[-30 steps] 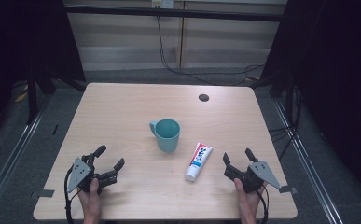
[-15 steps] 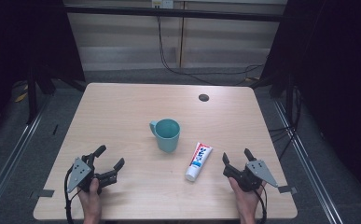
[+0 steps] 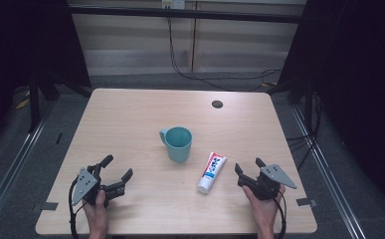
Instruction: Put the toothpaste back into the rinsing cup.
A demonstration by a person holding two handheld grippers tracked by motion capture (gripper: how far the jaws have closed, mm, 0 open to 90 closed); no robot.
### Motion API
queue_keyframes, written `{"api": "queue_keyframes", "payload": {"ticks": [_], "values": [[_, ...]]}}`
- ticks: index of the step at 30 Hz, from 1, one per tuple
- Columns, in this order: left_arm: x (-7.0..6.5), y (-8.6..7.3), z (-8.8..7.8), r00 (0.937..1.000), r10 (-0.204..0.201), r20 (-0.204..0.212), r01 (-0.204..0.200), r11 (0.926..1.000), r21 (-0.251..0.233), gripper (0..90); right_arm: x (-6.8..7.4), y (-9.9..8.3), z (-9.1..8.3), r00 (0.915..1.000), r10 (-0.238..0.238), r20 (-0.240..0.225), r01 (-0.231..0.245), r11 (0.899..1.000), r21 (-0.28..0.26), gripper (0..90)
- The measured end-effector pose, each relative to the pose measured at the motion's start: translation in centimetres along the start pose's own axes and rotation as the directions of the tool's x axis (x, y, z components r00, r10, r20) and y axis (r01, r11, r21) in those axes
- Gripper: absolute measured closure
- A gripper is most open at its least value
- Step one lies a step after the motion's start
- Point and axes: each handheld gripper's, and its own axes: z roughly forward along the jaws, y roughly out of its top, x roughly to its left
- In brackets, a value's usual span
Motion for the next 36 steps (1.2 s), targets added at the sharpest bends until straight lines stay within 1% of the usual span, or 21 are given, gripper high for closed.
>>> {"api": "queue_keyframes", "payload": {"ticks": [2,3,4,7,10,11,13,14,15,18,19,21,22,23,25,26,27,29,31,32,36], "values": [[0.0,0.0,0.0,1.0,0.001,0.0,-0.001,1.0,0.001,15.5,0.3,0.6,0.0,0.9997,-0.023,0.004,0.023,0.999,0.031,21.6],[0.0,0.0,0.0,1.0,0.0,0.0,0.0,1.0,0.001,15.5,0.5,0.8,0.0,0.9992,-0.038,0.006,0.038,0.998,0.04,21.3],[0.0,0.0,0.0,1.0,0.0,0.0,0.0,1.0,0.001,15.5,0.5,0.8,0.0,0.9992,-0.038,0.006,0.038,0.998,0.04,21.3],[0.0,0.0,0.0,1.0,-0.001,0.001,0.001,1.0,-0.001,15.5,1.1,1.9,0.3,0.9981,-0.061,-0.012,0.062,0.995,0.083,22.4],[0.1,0.0,0.0,1.0,0.007,0.002,-0.007,1.0,0.005,15.5,1.1,2.5,0.4,0.9983,-0.052,-0.026,0.054,0.994,0.092,22.8],[0.0,0.0,0.0,1.0,0.002,0.001,-0.002,1.0,0.001,15.5,1.1,3.0,0.6,0.9982,-0.034,-0.049,0.039,0.993,0.109,22.4],[0.0,0.0,0.0,1.0,0.001,0.001,-0.001,1.0,0.0,15.5,1.0,3.2,0.7,0.9981,-0.023,-0.057,0.03,0.993,0.114,21.9],[0.0,0.0,0.0,1.0,0.001,0.002,-0.001,1.0,0.0,15.5,1.0,3.4,0.9,0.9965,-0.012,-0.083,0.022,0.992,0.128,22.4],[0.0,0.0,0.0,1.0,0.001,0.002,-0.001,1.0,0.001,15.5,1.2,3.7,1.1,0.9972,-0.013,-0.074,0.024,0.989,0.149,23.5],[0.0,0.0,0.0,1.0,0.001,0.002,-0.001,1.0,0.0,15.5,1.3,3.9,1.3,0.9963,-0.014,-0.085,0.028,0.985,0.17,24.2],[0.0,0.0,0.0,1.0,0.001,0.002,-0.001,1.0,0.0,15.5,1.4,4.3,1.6,0.9952,-0.02,-0.095,0.038,0.98,0.193,24.8],[0.0,0.0,0.0,1.0,0.003,0.003,-0.003,1.0,0.001,15.5,1.5,4.6,1.9,0.9947,-0.018,-0.101,0.039,0.976,0.213,26.4],[0.0,0.0,0.0,1.0,0.003,0.003,-0.003,1.0,0.001,15.5,1.5,4.6,1.9,0.9947,-0.018,-0.101,0.039,0.976,0.213,26.4],[0.1,0.0,0.0,1.0,0.003,0.004,-0.003,1.0,0.001,15.5,1.6,5.0,2.3,0.9941,-0.018,-0.107,0.043,0.97,0.24,27.7],[0.1,0.0,0.0,1.0,0.004,0.004,-0.004,1.0,0.001,15.5,1.7,5.3,2.6,0.9946,-0.01,-0.104,0.037,0.964,0.265,28.7],[0.1,0.0,0.0,1.0,0.004,0.004,-0.004,1.0,0.001,15.5,1.7,5.3,2.6,0.9946,-0.01,-0.104,0.037,0.964,0.265,28.7],[0.0,0.0,0.0,1.0,0.002,0.005,-0.002,1.0,-0.001,15.5,1.7,5.7,3.0,0.994,0.002,-0.109,0.03,0.956,0.293,28.5],[0.1,0.0,0.0,1.0,0.003,0.005,-0.003,1.0,0.0,15.5,1.7,6.0,3.5,0.9927,0.018,-0.119,0.021,0.948,0.318,27.7],[0.1,0.0,-0.1,1.0,0.006,0.004,-0.006,1.0,-0.002,15.5,1.8,6.1,3.8,0.9918,0.028,-0.125,0.015,0.942,0.335,26.8],[0.1,0.0,-0.1,1.0,0.006,0.004,-0.006,1.0,-0.002,15.5,1.8,6.1,3.8,0.9918,0.028,-0.125,0.015,0.942,0.335,26.8],[0.1,0.0,-0.1,1.0,0.006,0.005,-0.006,1.0,-0.005,15.5,2.4,6.0,4.8,0.9882,0.051,-0.145,0.01,0.92,0.391,24.6]]}}
